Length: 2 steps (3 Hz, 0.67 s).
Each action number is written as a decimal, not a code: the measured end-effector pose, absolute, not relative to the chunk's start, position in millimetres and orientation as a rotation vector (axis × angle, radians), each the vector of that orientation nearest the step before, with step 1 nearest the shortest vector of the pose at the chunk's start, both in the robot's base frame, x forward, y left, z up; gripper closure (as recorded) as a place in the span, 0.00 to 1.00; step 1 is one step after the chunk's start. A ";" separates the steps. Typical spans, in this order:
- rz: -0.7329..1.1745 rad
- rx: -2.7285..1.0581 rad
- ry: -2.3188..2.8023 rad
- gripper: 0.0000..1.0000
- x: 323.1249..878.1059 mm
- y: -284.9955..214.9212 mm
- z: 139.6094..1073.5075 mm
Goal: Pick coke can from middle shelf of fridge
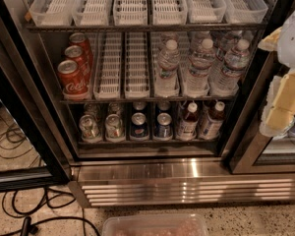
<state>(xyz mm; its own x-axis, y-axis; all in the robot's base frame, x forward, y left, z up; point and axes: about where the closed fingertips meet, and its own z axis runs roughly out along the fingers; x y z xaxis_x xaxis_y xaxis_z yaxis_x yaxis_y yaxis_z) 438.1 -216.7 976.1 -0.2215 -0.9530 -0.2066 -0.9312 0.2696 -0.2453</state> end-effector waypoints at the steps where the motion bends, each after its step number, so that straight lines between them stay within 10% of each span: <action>1: -0.098 -1.725 2.232 0.00 438.1 -216.6 976.1; 2: -0.067 -1.678 2.219 0.00 435.9 -205.9 969.8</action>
Offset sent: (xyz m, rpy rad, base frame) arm -0.0053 0.0259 -0.0211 0.1133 -0.0236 -0.0405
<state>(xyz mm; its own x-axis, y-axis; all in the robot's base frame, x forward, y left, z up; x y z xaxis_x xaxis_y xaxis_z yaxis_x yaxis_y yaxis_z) 435.9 -205.9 969.8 -0.2326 -0.9393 -0.2522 -0.9225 0.2952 -0.2487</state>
